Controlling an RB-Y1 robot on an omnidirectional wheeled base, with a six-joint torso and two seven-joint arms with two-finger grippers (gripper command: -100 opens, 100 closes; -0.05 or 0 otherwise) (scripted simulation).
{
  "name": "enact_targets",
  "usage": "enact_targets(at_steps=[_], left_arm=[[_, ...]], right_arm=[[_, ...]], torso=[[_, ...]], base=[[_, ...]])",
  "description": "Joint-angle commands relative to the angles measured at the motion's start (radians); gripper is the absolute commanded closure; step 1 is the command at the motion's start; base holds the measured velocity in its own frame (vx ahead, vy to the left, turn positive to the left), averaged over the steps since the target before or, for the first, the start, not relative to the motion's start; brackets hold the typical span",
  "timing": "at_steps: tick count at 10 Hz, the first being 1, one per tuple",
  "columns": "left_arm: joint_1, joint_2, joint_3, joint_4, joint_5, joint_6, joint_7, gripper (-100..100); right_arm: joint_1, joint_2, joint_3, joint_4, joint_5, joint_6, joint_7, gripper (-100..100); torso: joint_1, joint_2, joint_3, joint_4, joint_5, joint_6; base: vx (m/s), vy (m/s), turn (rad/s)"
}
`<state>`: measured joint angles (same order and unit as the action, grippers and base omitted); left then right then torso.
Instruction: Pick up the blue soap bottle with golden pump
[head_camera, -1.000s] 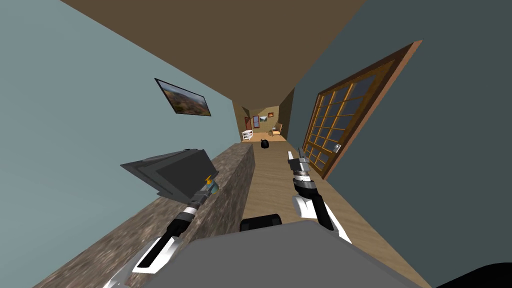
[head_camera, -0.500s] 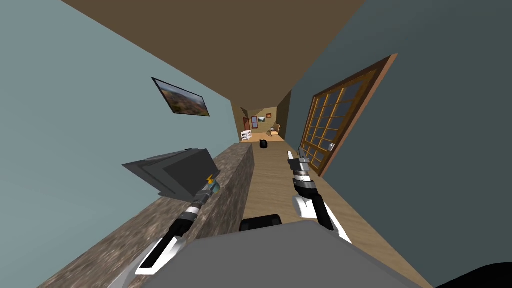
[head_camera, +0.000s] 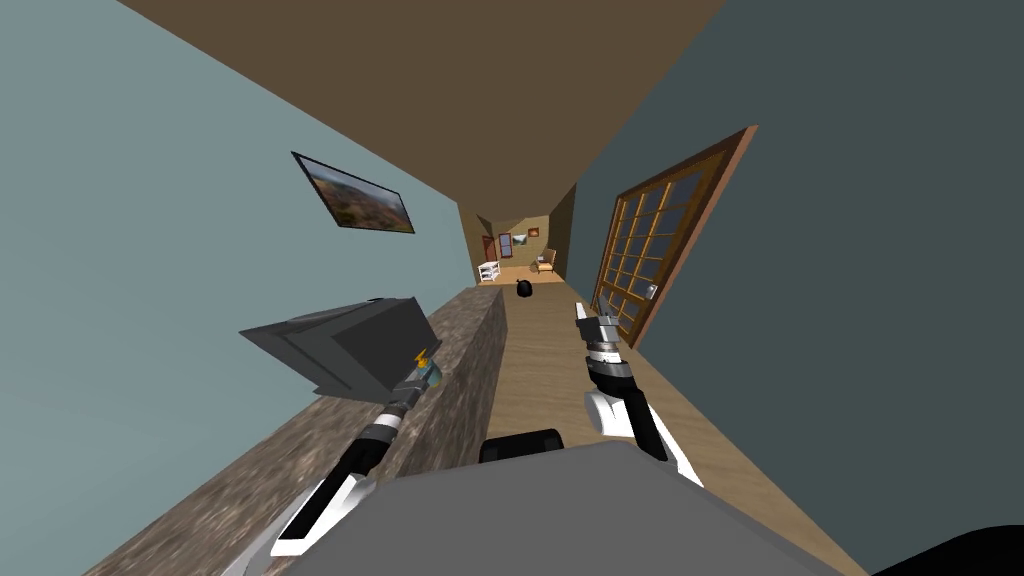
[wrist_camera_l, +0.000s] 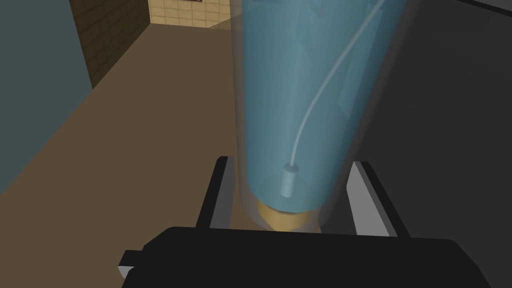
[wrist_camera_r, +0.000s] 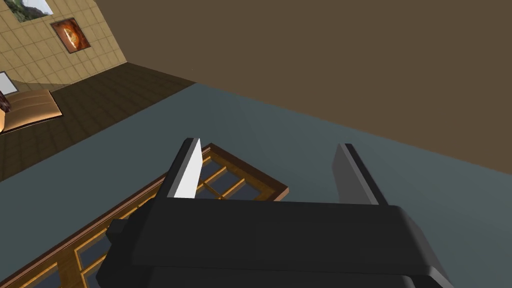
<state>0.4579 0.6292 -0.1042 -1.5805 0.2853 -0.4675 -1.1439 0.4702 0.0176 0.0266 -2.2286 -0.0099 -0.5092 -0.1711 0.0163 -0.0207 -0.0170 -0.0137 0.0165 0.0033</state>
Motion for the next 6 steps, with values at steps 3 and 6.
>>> enact_targets(at_steps=[3, 6], left_arm=[[0.061, -0.032, 0.017, -0.113, 0.042, 0.092, -0.071, 100], [0.059, -0.032, 0.017, -0.115, 0.042, 0.091, -0.071, 0]], right_arm=[[0.0, 0.0, 0.0, 0.0, 0.0, 0.0, 0.0, 0], [0.0, 0.0, 0.0, 0.0, 0.0, 0.0, 0.0, 0]], torso=[[0.008, 0.005, 0.003, 0.001, 0.002, -0.001], [0.001, 0.0, 0.0, 0.0, 0.0, -0.001]], base=[[-0.066, 0.078, -0.137], [-0.004, 0.002, 0.012]])
